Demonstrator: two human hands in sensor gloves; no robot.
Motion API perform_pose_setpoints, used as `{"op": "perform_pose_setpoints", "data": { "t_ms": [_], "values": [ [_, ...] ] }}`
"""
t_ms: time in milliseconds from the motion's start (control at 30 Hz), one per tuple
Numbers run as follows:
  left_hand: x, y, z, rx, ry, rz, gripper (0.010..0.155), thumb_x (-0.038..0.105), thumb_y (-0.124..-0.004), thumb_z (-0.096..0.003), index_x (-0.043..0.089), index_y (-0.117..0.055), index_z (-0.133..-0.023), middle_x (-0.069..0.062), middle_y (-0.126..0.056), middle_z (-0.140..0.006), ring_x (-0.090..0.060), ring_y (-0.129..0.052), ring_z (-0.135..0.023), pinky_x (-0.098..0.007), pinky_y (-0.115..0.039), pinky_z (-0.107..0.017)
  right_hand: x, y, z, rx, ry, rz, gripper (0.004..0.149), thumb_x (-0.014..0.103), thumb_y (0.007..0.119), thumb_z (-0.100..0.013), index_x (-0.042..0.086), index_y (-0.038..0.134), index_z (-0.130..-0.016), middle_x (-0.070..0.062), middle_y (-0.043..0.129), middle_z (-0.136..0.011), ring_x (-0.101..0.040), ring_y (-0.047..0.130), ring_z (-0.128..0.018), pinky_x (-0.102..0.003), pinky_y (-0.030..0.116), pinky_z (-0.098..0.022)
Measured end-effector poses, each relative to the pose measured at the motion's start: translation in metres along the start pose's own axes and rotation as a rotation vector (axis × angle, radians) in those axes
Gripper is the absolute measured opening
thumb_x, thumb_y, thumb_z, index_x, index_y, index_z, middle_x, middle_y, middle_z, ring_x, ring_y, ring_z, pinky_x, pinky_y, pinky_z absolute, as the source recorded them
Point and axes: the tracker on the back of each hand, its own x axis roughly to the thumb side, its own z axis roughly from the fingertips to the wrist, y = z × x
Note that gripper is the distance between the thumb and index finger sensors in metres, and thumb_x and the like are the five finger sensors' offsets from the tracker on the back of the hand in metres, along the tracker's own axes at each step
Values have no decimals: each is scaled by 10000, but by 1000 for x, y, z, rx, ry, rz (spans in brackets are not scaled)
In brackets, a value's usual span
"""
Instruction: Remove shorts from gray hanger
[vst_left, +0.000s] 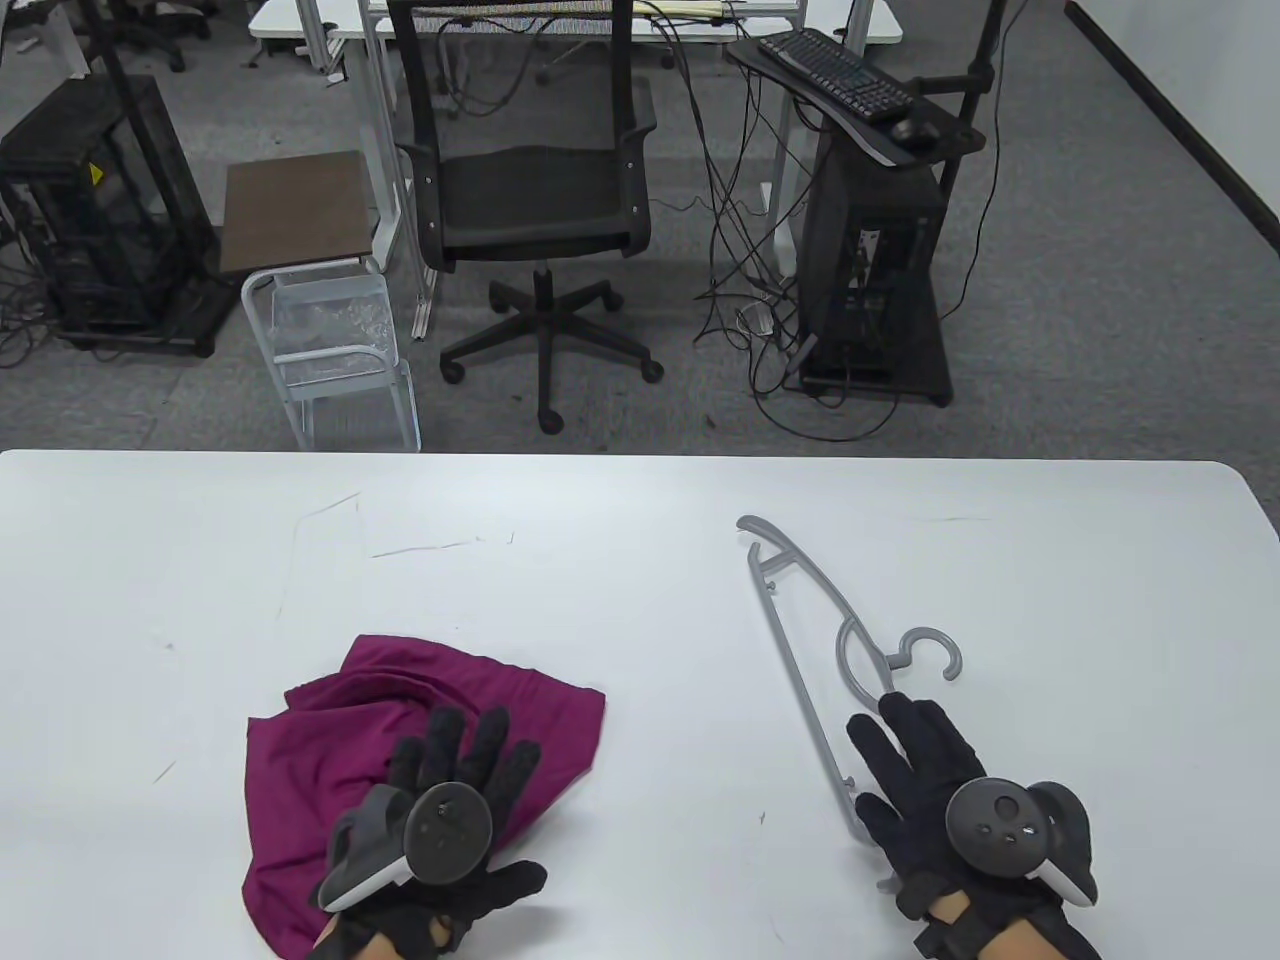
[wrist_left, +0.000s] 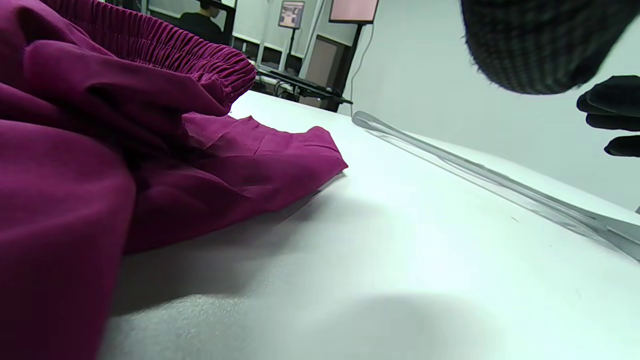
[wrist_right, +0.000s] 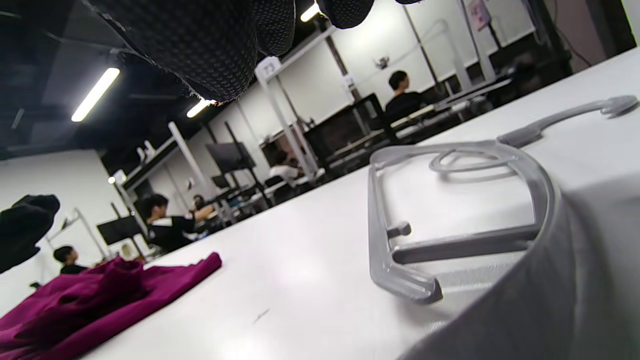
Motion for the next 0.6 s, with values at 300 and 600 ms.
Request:
{"op": "perform_pose_setpoints", "data": {
  "t_ms": [300, 600],
  "values": [
    [-7, 7, 4, 31, 1, 89, 964, 692, -720, -325, 518, -69, -1014, 174, 183, -1051, -288, 199, -998, -612, 24, -725, 0, 0, 1, 9, 0, -49, 643, 356, 774, -521, 200, 508, -1085, -165, 358, -1181, -530, 287, -1027, -789, 388, -647],
    [-14, 12, 6, 41, 0, 158, 951, 688, -715, -334, 514, -86, -1026, 170, 181, -1058, -294, 195, -1003, -614, 43, -723, -1, 1, 0, 23, 7, -79, 637, 359, 766, -524, 196, 513, -1086, -165, 367, -1181, -533, 294, -1026, -790, 389, -645]
  ]
}}
